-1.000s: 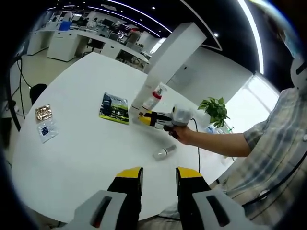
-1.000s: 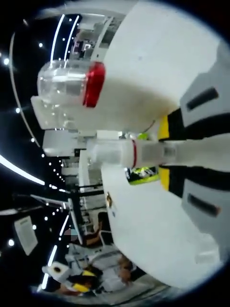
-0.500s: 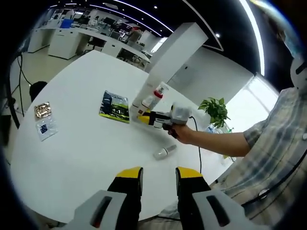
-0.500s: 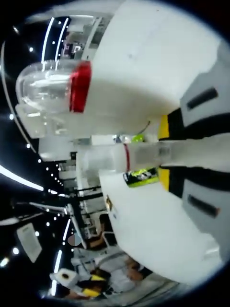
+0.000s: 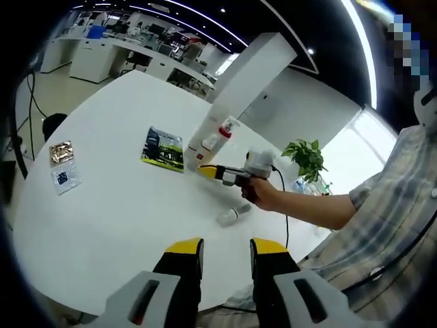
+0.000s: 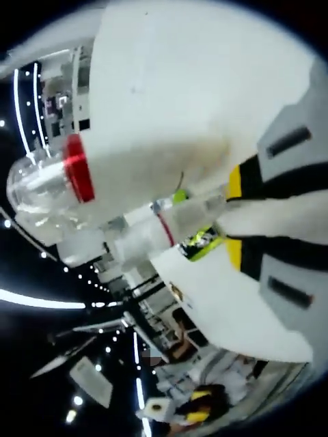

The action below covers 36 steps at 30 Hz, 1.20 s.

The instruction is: Arrange the skincare products in the storage area until every visible bottle or jar stands upright without overlapping.

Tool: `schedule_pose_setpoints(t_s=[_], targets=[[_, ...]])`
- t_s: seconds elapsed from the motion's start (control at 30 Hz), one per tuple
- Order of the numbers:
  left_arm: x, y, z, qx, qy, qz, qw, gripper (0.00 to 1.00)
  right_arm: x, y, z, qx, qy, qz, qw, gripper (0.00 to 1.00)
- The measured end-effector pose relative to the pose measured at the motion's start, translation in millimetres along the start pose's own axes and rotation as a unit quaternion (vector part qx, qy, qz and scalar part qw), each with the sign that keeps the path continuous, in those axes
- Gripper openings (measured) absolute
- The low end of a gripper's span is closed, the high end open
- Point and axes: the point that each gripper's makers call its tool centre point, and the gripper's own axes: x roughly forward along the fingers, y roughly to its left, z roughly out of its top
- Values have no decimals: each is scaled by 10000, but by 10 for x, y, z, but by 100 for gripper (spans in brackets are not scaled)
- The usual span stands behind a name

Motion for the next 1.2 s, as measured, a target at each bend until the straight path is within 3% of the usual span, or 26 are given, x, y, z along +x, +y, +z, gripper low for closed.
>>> schedule_pose_setpoints(t_s=[0.2, 0.57, 1.2], targets=[[32, -52, -5, 31, -3, -57, 10000, 28, 18, 191, 122, -207, -146, 247, 9994, 15], [-1, -54, -20, 20, -49, -45, 10000, 28, 32, 97, 231, -413, -254, 81, 9988, 17], [-44, -56, -27, 50, -88, -45, 9999, 28, 121, 220, 335, -483, -392, 141, 9980, 21]])
